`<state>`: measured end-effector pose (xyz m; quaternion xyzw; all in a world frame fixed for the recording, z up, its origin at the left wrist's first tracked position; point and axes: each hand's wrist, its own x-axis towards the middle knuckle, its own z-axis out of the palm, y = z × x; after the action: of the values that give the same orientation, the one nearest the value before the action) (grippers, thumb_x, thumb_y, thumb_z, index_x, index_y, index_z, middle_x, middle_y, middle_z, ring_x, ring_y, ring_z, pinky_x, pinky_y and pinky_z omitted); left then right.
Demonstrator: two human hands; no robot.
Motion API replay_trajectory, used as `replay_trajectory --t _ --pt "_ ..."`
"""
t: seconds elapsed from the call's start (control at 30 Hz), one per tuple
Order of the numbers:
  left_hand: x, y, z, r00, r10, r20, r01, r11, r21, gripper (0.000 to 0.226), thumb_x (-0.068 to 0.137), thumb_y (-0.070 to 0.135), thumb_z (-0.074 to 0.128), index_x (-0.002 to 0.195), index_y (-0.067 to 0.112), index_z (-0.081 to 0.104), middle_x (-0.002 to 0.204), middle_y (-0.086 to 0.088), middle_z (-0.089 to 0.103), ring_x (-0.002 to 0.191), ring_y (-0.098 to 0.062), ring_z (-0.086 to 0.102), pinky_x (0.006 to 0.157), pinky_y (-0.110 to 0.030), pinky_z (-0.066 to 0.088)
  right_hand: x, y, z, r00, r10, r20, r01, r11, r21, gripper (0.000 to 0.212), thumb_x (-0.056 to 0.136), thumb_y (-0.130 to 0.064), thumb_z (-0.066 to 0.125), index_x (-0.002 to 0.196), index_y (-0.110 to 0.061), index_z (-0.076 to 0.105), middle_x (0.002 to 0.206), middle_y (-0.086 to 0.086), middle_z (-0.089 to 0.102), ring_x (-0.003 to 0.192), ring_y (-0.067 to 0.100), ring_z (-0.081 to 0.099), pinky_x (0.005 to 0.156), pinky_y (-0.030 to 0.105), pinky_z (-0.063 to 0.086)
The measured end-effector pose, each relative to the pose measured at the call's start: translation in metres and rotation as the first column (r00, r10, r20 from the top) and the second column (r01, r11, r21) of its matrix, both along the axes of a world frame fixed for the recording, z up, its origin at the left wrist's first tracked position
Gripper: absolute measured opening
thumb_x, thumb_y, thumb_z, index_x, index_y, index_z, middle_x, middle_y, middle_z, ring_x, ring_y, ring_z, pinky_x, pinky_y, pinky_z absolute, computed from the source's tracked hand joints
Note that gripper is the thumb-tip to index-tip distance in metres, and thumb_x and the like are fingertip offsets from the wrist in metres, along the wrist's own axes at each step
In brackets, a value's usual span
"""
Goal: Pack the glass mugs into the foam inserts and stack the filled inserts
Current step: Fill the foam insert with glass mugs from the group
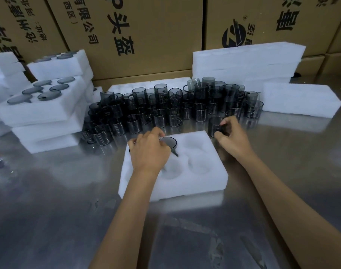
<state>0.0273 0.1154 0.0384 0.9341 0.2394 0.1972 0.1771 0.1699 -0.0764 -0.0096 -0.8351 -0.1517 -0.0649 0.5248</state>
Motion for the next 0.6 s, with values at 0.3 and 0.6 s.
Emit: replay_trajectory --t 0.3,0.6 --pt "-0.009 0.0 0.003 0.996 -0.062 0.059 0.066 0.995 -0.078 0.036 0.093 0.012 0.048 0.125 0.022 0.061 0.125 0.0 0.066 0.122 -0.024 0.053 0.111 -0.037 0.022 -0.04 -0.012 -0.006 0.999 -0.032 -0.032 0.034 0.997 0.064 0.037 0.084 -0.023 0.077 0.098 -0.024 0.043 0.096 -0.007 0.066 0.09 0.015 0.065 0.079 0.036 0.051" --pt "-0.021 -0.017 0.016 0.92 -0.179 0.349 0.275 0.929 -0.249 0.031 0.095 0.01 0.051 0.119 0.023 0.066 0.113 0.007 0.069 0.086 -0.017 0.059 0.097 -0.045 0.048 -0.076 -0.011 0.012 0.975 -0.107 0.195 0.056 0.966 0.251 0.07 0.078 -0.013 0.081 0.134 -0.033 0.044 0.13 -0.025 0.055 0.123 -0.007 0.052 0.098 0.009 0.041"
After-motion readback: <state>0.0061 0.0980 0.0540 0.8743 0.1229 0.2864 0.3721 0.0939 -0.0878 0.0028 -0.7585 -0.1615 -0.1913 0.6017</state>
